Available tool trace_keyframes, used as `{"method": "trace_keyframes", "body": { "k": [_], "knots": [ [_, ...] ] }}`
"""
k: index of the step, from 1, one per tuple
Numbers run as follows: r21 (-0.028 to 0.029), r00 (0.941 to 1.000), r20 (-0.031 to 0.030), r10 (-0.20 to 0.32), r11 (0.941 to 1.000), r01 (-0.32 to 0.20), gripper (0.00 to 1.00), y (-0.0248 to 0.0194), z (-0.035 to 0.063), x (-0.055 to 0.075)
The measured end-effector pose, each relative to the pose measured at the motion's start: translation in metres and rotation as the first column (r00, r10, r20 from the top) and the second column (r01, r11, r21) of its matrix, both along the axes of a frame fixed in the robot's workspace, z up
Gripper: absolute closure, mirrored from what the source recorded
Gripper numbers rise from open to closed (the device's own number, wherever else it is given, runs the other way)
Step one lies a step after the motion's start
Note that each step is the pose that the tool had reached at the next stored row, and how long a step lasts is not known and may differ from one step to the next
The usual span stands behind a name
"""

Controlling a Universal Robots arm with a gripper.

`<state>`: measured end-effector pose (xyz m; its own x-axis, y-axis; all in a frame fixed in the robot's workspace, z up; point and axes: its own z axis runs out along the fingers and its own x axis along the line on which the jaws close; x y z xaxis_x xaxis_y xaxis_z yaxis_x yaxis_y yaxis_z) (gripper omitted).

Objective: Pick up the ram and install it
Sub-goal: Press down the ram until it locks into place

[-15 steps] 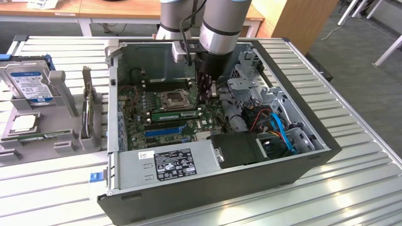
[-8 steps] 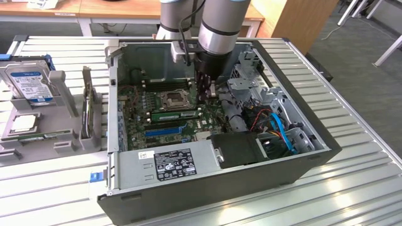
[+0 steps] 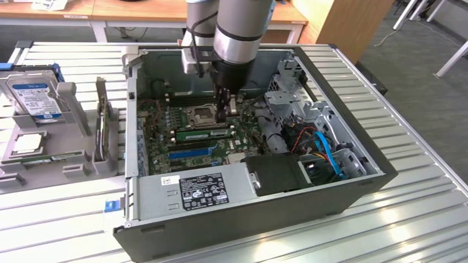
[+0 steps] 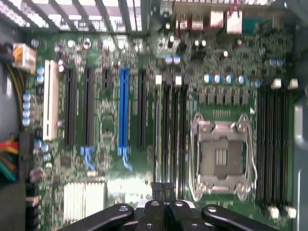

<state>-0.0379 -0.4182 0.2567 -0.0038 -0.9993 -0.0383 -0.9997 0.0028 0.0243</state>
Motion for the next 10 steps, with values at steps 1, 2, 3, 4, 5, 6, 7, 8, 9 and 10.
{"method": "trace_keyframes", "body": {
  "k": [1, 2, 3, 4, 5, 6, 7, 8, 9, 10],
  "knots": [
    [0.0000, 1.0000, 0.0007, 0.000, 1.0000, 0.000, 0.90, 0.0000, 0.0000, -0.004],
    [0.0000, 1.0000, 0.0014, 0.000, 1.0000, 0.000, 0.90, 0.0000, 0.0000, -0.008],
    [0.0001, 1.0000, 0.0021, 0.000, 1.0000, 0.000, 0.90, 0.0000, -0.0001, -0.013],
    [0.0000, 1.0000, 0.0027, 0.000, 1.0000, 0.000, 0.90, 0.0000, -0.0001, -0.017],
    [0.0000, 1.0000, 0.0033, 0.000, 1.0000, 0.000, 0.90, 0.0000, -0.0001, -0.021],
    [0.0000, 1.0000, 0.0038, 0.000, 1.0000, 0.000, 0.90, 0.0000, -0.0001, -0.024],
    [0.0000, 1.0000, 0.0043, 0.000, 1.0000, 0.000, 0.90, 0.0000, -0.0001, -0.028],
    [0.0000, 1.0000, 0.0047, 0.000, 1.0000, 0.000, 0.90, 0.0000, -0.0002, -0.031],
    [0.0000, 1.0000, 0.0052, 0.000, 1.0000, 0.000, 0.90, 0.0000, -0.0002, -0.034],
    [0.0000, 1.0000, 0.0055, 0.000, 1.0000, 0.000, 0.90, 0.0000, -0.0002, -0.037]
  ]
}}
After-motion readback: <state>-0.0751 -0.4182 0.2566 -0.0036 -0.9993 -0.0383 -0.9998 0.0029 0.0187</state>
